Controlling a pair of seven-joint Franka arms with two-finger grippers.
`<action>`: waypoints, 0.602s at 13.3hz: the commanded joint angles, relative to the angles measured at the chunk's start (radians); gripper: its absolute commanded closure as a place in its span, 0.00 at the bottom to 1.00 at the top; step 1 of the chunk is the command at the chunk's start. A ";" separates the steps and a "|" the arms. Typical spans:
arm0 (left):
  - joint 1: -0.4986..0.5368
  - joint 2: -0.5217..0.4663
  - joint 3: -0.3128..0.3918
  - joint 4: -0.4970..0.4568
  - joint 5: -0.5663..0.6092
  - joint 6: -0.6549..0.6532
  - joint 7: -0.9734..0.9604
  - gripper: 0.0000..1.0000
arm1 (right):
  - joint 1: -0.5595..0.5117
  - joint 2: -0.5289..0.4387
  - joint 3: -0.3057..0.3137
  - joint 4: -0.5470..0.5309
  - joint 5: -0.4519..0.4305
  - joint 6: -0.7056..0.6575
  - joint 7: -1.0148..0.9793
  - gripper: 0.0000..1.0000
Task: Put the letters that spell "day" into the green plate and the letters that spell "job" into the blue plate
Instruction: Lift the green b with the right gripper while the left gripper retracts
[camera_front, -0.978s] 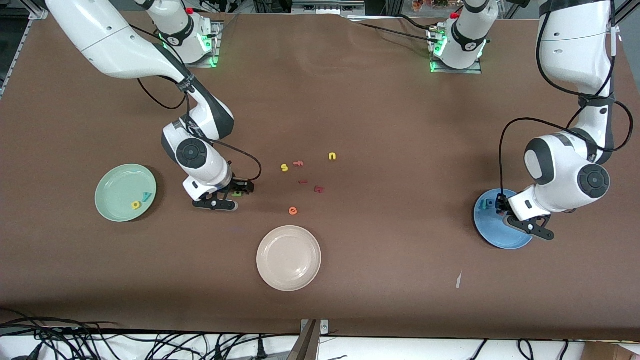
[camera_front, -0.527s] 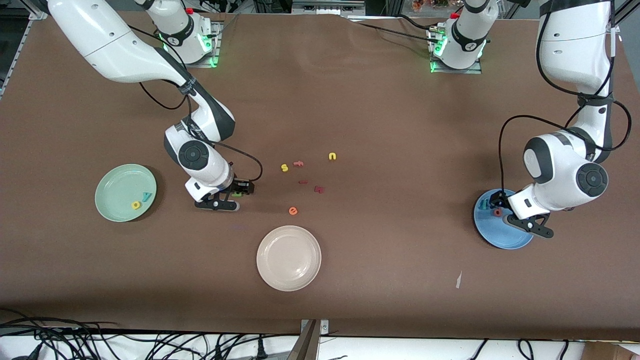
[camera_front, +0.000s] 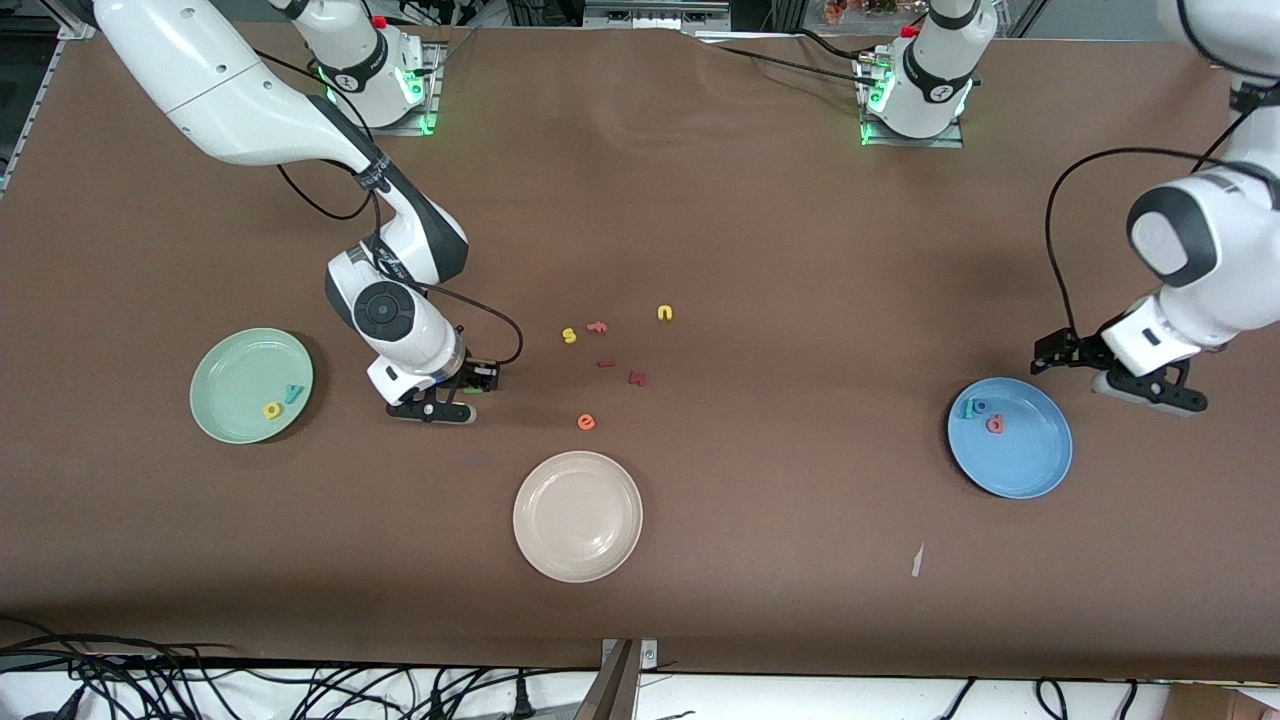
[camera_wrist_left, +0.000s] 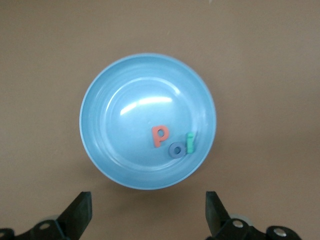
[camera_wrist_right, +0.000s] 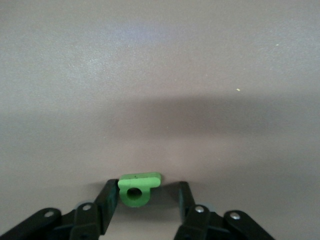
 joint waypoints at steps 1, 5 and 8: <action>0.051 -0.126 -0.090 -0.026 0.073 -0.074 -0.122 0.00 | 0.000 0.013 0.000 0.004 -0.020 0.022 0.018 0.56; 0.093 -0.245 -0.256 0.047 0.300 -0.294 -0.432 0.00 | 0.000 0.013 0.000 0.004 -0.020 0.022 0.018 0.62; 0.091 -0.239 -0.271 0.262 0.302 -0.604 -0.502 0.00 | 0.000 0.011 0.000 0.004 -0.018 0.022 0.018 0.67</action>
